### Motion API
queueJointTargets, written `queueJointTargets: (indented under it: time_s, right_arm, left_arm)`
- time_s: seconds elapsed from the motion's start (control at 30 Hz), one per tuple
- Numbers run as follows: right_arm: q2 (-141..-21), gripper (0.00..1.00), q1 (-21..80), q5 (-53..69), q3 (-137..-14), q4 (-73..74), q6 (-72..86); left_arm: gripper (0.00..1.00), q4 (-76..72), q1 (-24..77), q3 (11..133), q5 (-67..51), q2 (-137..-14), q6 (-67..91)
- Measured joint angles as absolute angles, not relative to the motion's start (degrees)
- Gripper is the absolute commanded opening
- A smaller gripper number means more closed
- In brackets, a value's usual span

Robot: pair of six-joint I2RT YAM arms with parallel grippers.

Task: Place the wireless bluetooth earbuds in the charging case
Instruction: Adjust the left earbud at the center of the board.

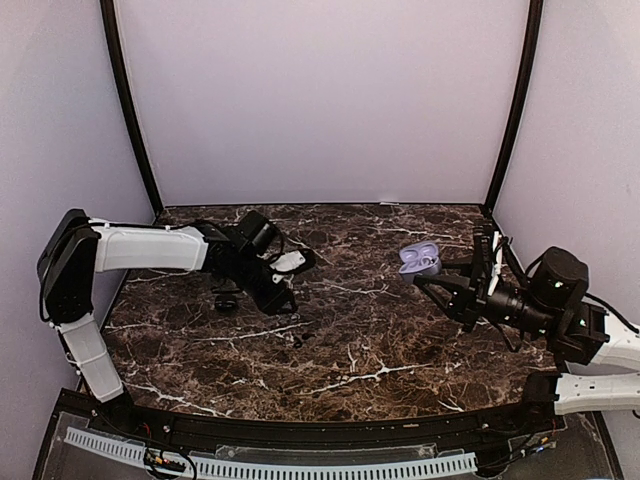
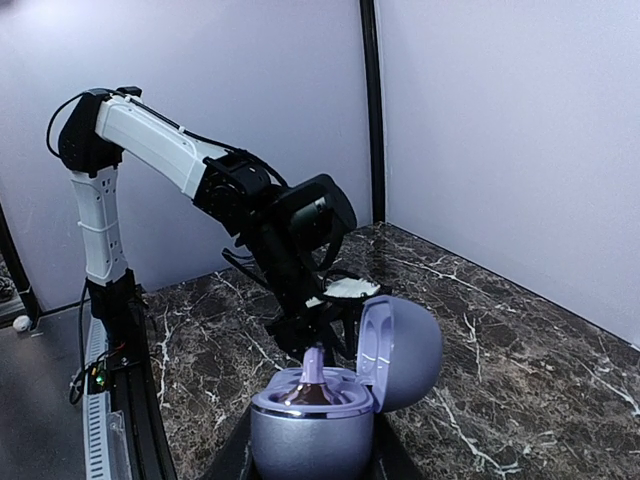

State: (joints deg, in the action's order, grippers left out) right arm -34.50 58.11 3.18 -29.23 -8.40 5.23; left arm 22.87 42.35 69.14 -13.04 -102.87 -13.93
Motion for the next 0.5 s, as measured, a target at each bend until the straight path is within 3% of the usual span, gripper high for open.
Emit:
queueJointTargets:
  time_s: [0.2, 0.33, 0.43, 0.47, 0.5]
  right_arm:
    - [-34.3, 0.00, 58.1, 3.2, -29.2, -7.6, 5.2]
    - [-33.9, 0.00, 58.1, 3.2, -29.2, -7.3, 5.2]
    - [-33.5, 0.00, 58.1, 3.2, -29.2, -7.2, 5.2]
    - [-33.4, 0.00, 58.1, 3.2, -29.2, -7.2, 5.2]
    - [-33.4, 0.00, 58.1, 3.2, -29.2, -7.2, 5.2]
  left_arm:
    - [0.50, 20.8, 40.6, 69.3, -11.3, -98.5, -11.1]
    - [0.58, 20.2, 40.5, 68.4, -7.3, -98.4, -6.3]
    - [0.74, 20.3, 41.8, 65.0, -4.2, -96.7, -2.9]
    - [0.88, 20.6, 42.7, 64.2, -3.4, -96.4, -2.0]
    - [0.93, 20.9, 43.5, 63.8, -2.7, -96.4, -1.0]
